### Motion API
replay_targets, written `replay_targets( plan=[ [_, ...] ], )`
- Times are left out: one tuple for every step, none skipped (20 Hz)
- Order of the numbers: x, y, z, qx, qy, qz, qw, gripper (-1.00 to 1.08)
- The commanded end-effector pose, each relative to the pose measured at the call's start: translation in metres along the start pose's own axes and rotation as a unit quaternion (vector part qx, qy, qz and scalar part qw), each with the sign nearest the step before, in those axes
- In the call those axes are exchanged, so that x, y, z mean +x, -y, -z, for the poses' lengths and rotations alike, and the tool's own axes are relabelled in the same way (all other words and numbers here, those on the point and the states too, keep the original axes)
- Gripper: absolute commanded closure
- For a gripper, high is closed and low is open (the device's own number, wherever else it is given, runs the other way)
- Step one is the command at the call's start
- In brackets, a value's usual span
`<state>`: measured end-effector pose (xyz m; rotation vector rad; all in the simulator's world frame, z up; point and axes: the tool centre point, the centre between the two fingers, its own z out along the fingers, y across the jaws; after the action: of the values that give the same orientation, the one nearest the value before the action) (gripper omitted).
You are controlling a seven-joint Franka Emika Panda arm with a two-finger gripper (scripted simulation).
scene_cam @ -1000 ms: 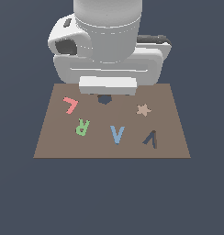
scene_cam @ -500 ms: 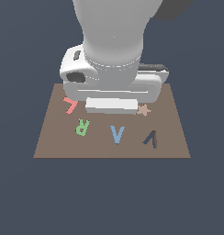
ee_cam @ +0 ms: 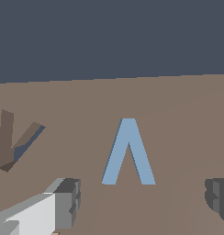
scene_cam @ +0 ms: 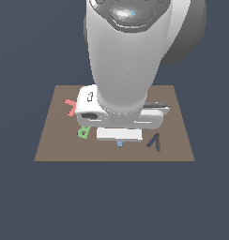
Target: Insert a designated object into the corresponding slot on a board.
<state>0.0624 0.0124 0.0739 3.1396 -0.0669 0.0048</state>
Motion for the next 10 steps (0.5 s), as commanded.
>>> replay_targets(
  plan=[
    [0.007,0.002,-0.01,0.0,0.0,-0.001,1.0,-0.92],
    [0.009,0.003,-0.013,0.0,0.0,-0.001,1.0,-0.92],
    [0.011,0.004,-0.016,0.0,0.001,-0.001,1.0,-0.92],
    [0.012,0.004,-0.018,0.0,0.001,-0.001,1.0,-0.92],
    [0.013,0.005,-0.02,0.001,0.001,-0.002,1.0,-0.92],
    [0.014,0.005,-0.021,0.001,0.001,-0.002,1.0,-0.92],
    [0.015,0.005,-0.022,0.001,0.001,-0.002,1.0,-0.92],
    [0.016,0.005,-0.023,0.001,0.002,-0.002,1.0,-0.92],
    [0.017,0.005,-0.024,0.001,0.002,-0.002,1.0,-0.92],
    [0.017,0.006,-0.024,0.001,0.002,-0.002,1.0,-0.92]
  ],
)
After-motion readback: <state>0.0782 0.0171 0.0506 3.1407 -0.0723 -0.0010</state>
